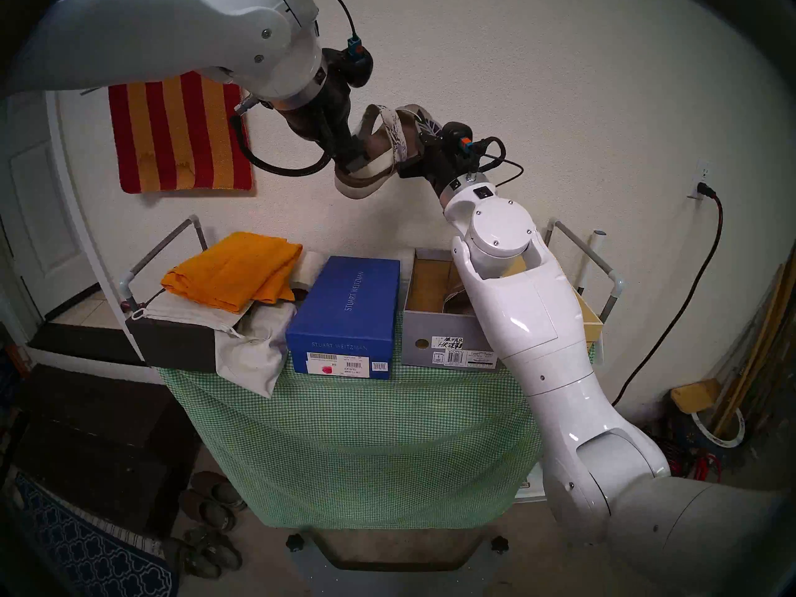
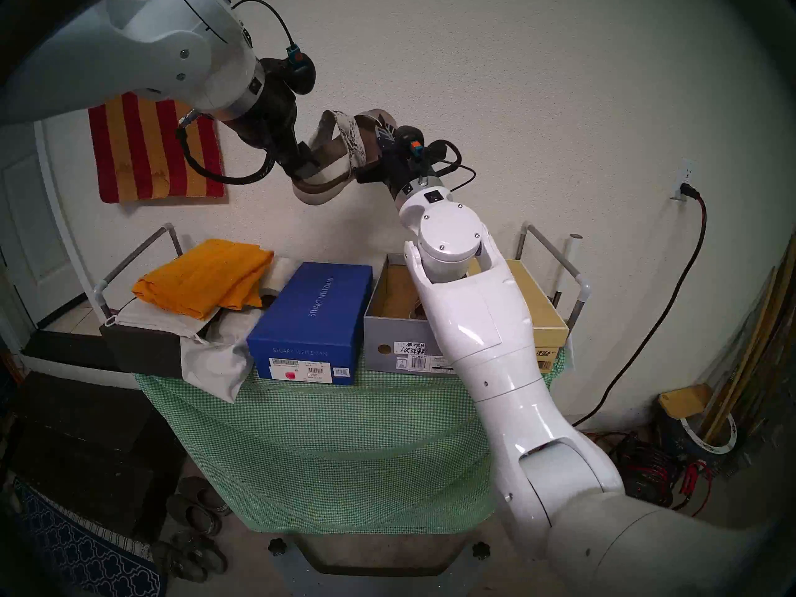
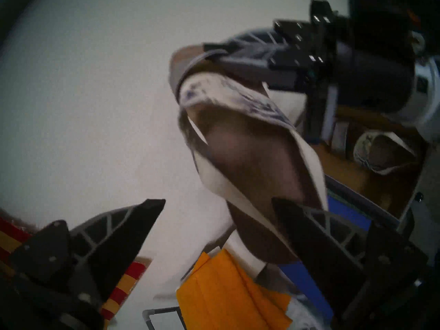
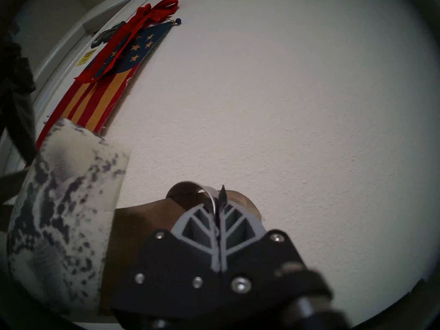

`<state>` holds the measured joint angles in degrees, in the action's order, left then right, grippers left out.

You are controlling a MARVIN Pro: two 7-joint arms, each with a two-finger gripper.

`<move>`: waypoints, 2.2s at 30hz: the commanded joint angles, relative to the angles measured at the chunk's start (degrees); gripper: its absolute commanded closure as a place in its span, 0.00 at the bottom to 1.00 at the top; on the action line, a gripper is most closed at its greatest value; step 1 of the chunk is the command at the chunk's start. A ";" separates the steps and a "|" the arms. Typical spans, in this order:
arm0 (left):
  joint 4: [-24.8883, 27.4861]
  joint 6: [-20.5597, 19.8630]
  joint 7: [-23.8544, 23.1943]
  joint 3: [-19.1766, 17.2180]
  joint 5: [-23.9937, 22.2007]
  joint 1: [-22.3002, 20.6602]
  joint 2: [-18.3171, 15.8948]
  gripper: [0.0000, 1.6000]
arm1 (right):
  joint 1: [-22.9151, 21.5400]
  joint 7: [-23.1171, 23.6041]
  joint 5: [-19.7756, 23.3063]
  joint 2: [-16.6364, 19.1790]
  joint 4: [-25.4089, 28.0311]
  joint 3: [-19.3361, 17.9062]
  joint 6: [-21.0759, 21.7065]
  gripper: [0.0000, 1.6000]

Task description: Put shoes into shoe box

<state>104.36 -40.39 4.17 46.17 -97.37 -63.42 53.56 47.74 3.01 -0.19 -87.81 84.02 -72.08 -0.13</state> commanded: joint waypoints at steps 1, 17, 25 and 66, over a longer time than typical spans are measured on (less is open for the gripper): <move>2.75 -2.63 -0.46 1.74 0.70 -2.93 -2.43 0.00 | -6.38 3.35 -0.60 2.33 -0.05 -1.10 -1.06 1.00; 2.93 -2.81 -0.15 4.81 0.60 -4.66 -5.83 0.00 | -10.05 20.78 -2.84 13.38 3.12 -11.54 1.99 1.00; 4.13 -3.56 0.40 5.96 -0.14 -6.10 -6.36 0.00 | -3.48 31.89 1.72 18.84 10.18 -15.86 7.08 1.00; 5.00 -4.10 3.03 6.08 -2.10 -6.54 -6.49 0.00 | 2.78 48.42 -2.34 25.02 8.37 -7.71 1.23 1.00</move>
<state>109.48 -44.71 7.26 52.38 -99.69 -70.09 46.88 52.50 57.55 0.07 -56.67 95.42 -81.46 4.50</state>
